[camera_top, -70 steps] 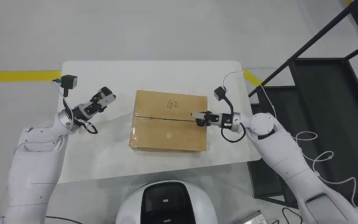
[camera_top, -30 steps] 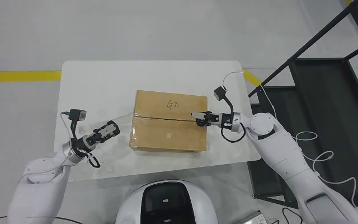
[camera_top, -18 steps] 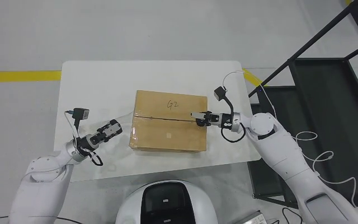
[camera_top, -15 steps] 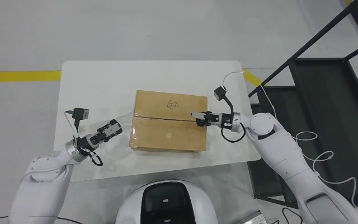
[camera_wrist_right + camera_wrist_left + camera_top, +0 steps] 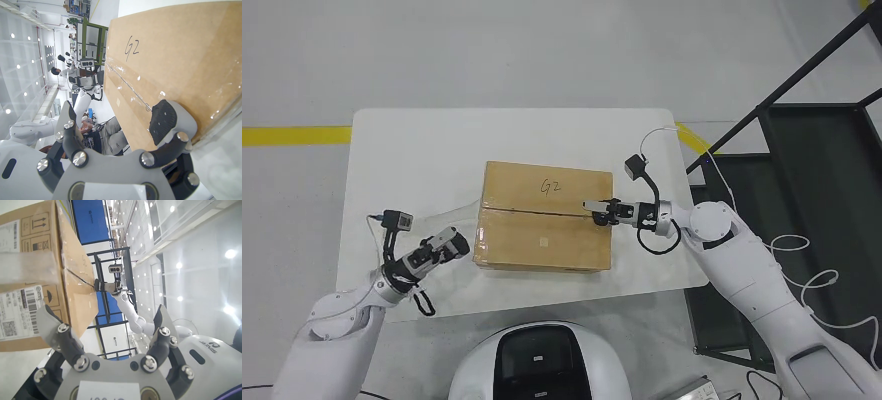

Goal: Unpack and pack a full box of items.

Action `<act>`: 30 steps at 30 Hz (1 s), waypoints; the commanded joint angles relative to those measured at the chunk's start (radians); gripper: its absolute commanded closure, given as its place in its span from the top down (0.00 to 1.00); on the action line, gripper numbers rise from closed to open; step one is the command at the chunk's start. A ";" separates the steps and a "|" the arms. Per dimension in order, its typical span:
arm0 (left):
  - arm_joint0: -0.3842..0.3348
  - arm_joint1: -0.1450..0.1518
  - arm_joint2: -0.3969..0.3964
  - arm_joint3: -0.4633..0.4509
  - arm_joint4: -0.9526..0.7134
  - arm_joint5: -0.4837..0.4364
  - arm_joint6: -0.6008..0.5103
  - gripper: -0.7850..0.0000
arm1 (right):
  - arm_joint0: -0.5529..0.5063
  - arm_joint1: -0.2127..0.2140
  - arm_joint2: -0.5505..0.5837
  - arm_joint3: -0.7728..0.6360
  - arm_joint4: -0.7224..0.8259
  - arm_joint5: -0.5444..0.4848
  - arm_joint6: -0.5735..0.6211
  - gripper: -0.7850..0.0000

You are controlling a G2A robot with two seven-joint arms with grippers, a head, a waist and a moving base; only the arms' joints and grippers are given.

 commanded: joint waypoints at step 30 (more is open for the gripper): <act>-0.146 -0.079 0.168 0.315 -0.167 0.034 0.336 0.36 | 0.000 0.000 0.000 0.000 0.000 0.000 0.000 1.00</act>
